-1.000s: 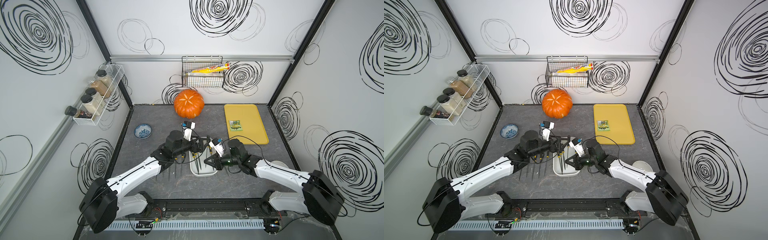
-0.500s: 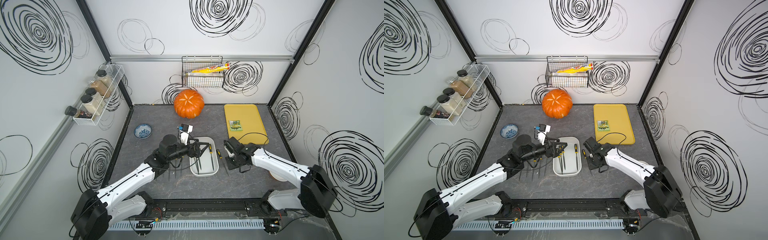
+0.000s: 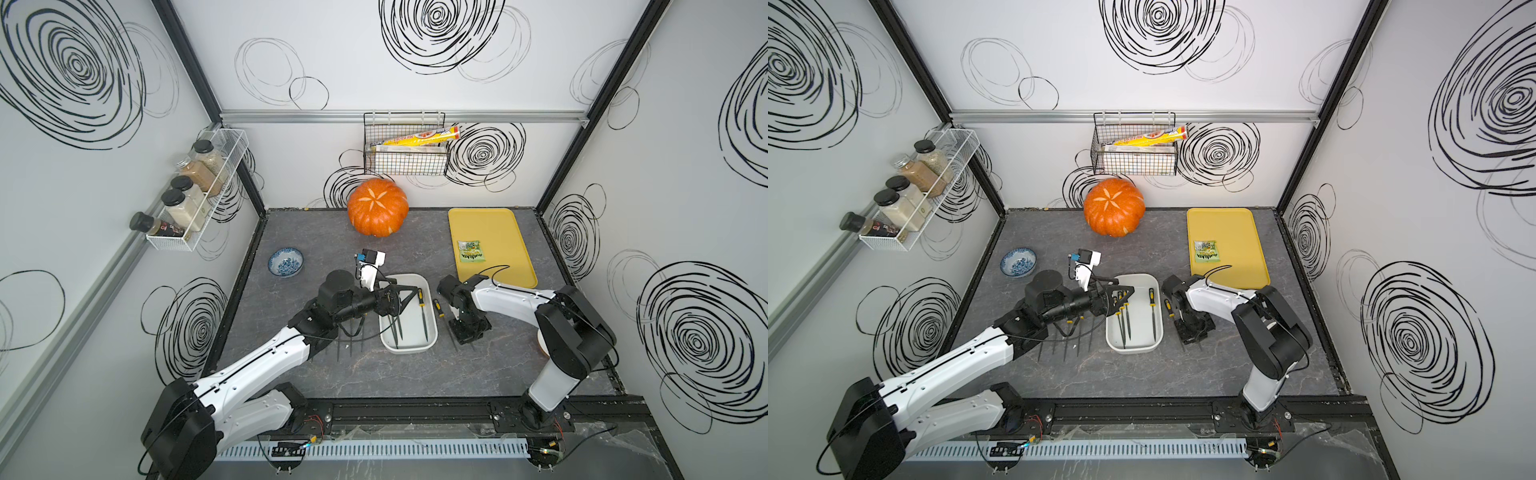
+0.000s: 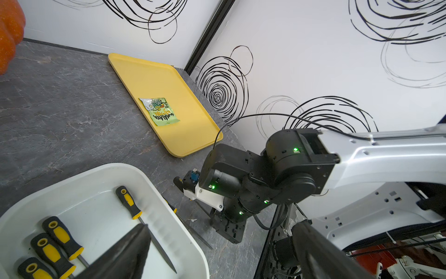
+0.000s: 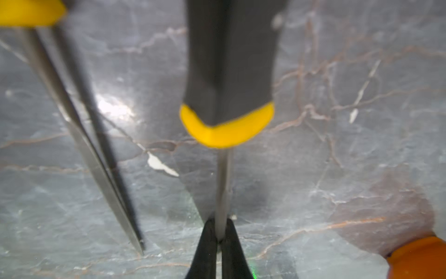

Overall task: Take the file tool out of the storage box
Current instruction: Place the file tool at the center of the board.

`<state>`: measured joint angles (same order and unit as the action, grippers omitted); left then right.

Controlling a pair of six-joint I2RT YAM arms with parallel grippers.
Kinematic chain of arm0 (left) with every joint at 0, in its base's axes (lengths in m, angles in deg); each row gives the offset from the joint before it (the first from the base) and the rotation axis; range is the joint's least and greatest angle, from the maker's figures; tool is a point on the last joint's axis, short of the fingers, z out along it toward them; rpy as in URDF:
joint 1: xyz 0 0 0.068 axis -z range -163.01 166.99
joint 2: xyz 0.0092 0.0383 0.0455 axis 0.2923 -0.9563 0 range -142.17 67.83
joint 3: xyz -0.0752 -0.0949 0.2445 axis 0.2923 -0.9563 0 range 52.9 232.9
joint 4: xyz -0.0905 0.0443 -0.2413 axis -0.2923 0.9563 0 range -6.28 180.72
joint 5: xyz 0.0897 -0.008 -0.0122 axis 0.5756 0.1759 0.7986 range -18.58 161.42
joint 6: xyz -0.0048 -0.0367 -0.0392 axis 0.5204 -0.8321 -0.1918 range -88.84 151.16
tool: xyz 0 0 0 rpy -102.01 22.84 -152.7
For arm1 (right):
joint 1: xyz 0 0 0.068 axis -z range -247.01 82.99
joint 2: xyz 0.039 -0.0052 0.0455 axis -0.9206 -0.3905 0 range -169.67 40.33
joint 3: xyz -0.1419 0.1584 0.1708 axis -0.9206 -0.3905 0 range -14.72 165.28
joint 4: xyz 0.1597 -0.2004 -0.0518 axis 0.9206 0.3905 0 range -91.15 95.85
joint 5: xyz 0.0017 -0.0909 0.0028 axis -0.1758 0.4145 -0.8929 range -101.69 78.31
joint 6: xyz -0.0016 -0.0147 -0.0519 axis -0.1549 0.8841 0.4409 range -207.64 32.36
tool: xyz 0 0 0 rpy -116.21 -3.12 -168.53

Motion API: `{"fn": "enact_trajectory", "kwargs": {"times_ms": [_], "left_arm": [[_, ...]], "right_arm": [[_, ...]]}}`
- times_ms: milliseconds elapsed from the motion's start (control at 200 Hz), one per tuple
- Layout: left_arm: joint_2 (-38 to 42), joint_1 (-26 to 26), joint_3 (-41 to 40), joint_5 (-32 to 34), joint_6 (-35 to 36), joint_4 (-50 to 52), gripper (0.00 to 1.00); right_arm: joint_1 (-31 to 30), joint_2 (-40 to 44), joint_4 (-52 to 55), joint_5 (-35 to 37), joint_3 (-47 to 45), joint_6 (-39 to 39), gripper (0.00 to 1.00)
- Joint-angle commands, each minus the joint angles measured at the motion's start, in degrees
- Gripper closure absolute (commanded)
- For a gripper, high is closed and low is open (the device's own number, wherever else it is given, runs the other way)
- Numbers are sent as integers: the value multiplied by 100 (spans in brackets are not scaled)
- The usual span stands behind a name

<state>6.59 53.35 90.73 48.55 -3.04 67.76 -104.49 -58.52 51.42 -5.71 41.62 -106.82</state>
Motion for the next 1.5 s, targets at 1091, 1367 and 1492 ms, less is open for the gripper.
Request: {"fn": "enact_trajectory", "kwargs": {"times_ms": [1091,1367,1492], "left_arm": [[-368,-15,194,35,-12,265,1],[-1418,33,788,763,256,1265,3],[-2184,398,1358,1651,446,1940,10]], "right_arm": [[22,-795,465,-377,800,370,76],[21,656,356,-234,805,125,71],[21,1673,-16,-197,617,-41,69]]}}
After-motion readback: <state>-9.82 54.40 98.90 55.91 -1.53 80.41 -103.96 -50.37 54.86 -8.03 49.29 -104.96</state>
